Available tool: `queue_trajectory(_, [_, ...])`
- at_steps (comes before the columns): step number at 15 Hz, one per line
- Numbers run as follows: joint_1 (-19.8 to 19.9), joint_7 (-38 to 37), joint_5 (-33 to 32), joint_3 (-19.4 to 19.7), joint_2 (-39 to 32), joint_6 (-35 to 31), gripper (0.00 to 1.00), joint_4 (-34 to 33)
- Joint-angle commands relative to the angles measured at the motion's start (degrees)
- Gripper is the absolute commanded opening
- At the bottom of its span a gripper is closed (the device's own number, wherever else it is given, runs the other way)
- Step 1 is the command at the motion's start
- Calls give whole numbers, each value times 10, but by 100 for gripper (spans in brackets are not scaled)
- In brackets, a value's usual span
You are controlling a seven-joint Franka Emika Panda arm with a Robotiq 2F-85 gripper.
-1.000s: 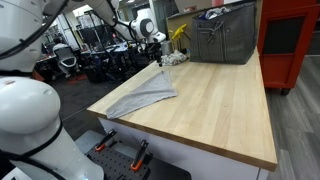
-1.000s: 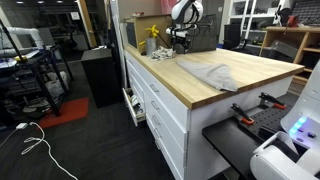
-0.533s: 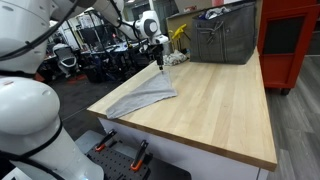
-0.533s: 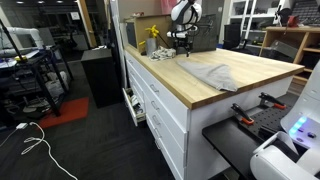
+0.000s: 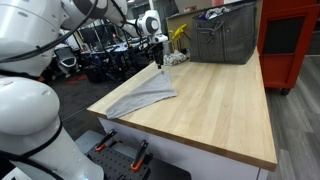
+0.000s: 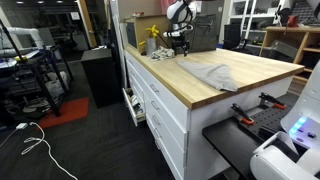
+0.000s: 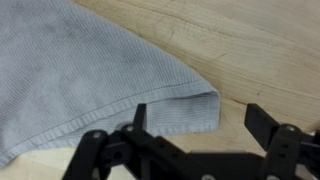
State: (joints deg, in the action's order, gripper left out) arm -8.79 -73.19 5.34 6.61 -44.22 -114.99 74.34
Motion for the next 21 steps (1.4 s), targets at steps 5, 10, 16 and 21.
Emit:
queue_trajectory(5, [7, -102, -11, 4, -107, 83, 100, -162])
queue_trajectory(10, [15, -141, -28, 11, -148, 134, 100, -219])
queue_trajectory(16, [26, -140, -31, 3, -177, 206, 100, -260])
queue_trajectory(21, [31, -129, -22, 10, -185, 253, 49, -271])
